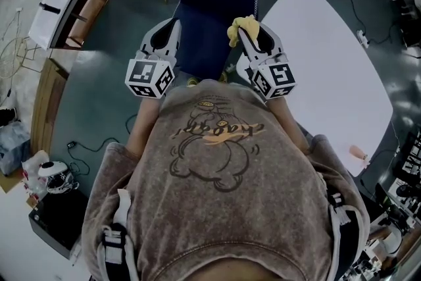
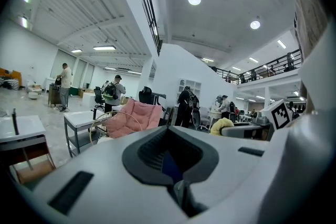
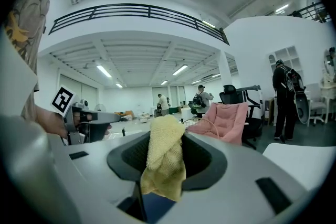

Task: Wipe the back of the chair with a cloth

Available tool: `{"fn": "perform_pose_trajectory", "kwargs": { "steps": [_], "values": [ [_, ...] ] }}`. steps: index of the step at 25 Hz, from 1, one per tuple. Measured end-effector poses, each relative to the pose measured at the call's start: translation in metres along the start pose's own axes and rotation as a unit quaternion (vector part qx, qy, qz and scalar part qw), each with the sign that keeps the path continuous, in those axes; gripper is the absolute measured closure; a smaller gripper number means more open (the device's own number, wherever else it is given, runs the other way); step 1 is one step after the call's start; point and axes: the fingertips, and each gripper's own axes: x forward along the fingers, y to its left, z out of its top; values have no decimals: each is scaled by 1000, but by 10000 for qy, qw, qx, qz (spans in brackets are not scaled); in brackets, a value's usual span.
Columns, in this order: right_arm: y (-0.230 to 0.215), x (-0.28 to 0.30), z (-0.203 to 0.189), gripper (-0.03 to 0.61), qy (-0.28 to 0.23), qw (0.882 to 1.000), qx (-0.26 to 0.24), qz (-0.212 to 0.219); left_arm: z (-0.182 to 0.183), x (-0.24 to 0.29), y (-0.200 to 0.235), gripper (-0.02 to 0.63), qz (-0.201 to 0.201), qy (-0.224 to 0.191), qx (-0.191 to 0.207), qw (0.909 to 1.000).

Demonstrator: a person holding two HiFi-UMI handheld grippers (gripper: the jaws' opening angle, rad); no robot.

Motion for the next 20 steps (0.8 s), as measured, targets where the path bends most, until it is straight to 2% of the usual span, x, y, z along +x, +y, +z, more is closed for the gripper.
{"fn": "perform_pose_trajectory", "kwargs": {
  "steps": [5, 20],
  "values": [
    [1, 0, 1, 410, 14, 9999, -97, -57, 0, -2, 3, 604, 20, -1, 3, 10000],
    [-2, 2, -1, 410, 24, 9999, 26, -123, -2, -2, 4, 604, -9, 41, -25, 10000]
  ]
}}
